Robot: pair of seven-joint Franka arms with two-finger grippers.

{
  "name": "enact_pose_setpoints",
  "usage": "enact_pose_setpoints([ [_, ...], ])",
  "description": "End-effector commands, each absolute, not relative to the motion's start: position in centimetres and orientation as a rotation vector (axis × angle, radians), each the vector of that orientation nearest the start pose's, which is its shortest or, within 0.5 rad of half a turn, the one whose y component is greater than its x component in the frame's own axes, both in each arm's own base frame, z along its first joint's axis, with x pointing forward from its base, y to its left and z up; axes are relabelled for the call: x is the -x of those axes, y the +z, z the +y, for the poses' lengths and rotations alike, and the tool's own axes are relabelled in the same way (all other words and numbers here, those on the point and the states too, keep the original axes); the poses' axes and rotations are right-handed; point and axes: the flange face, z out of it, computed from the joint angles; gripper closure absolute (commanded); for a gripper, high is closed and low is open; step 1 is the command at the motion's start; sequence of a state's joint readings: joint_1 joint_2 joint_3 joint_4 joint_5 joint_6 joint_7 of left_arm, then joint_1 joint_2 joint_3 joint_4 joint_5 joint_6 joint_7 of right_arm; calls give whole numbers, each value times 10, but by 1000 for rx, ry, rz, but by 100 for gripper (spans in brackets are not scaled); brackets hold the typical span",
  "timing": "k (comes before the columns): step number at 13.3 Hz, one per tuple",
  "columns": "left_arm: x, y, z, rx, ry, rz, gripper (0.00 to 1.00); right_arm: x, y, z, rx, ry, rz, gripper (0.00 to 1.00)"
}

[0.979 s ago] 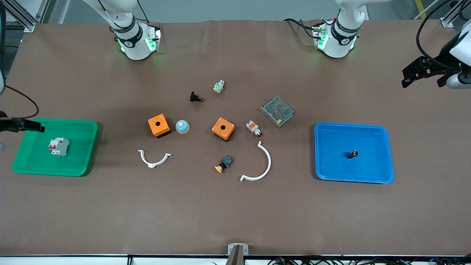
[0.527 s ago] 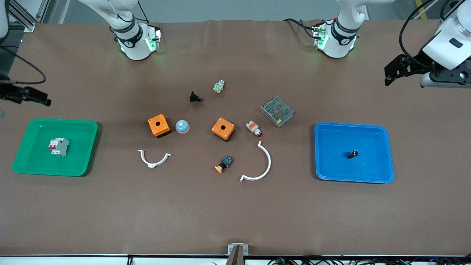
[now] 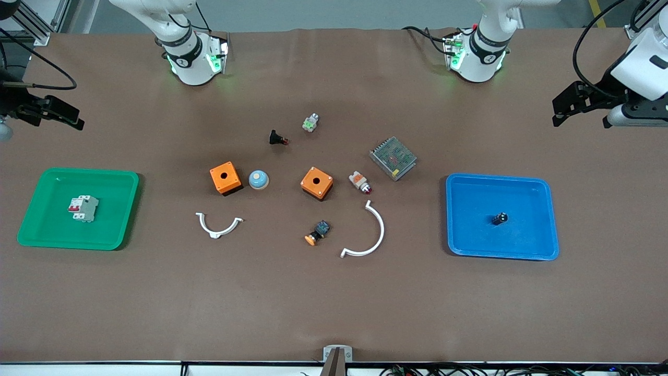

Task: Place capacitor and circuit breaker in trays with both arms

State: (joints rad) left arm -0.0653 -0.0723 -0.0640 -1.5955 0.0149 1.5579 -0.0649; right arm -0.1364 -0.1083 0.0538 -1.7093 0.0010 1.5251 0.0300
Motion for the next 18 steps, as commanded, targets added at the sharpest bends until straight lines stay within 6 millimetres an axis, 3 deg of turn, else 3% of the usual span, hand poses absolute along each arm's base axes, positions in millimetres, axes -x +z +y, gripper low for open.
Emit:
enact_pose_setpoints([
  [1,-523,652,-72,3110,-86,126,0,-518,632,-40,3115,55,188,0],
  [8,-528,652,-65,3109,-80,121,0,-540,637,-39,3114,18,168,0],
  [11,-528,657,-62,3108,-95,108,0,-557,628,-40,3111,18,166,0],
  [18,-529,652,-62,3108,-59,101,0,-559,630,-41,3110,13,164,0],
])
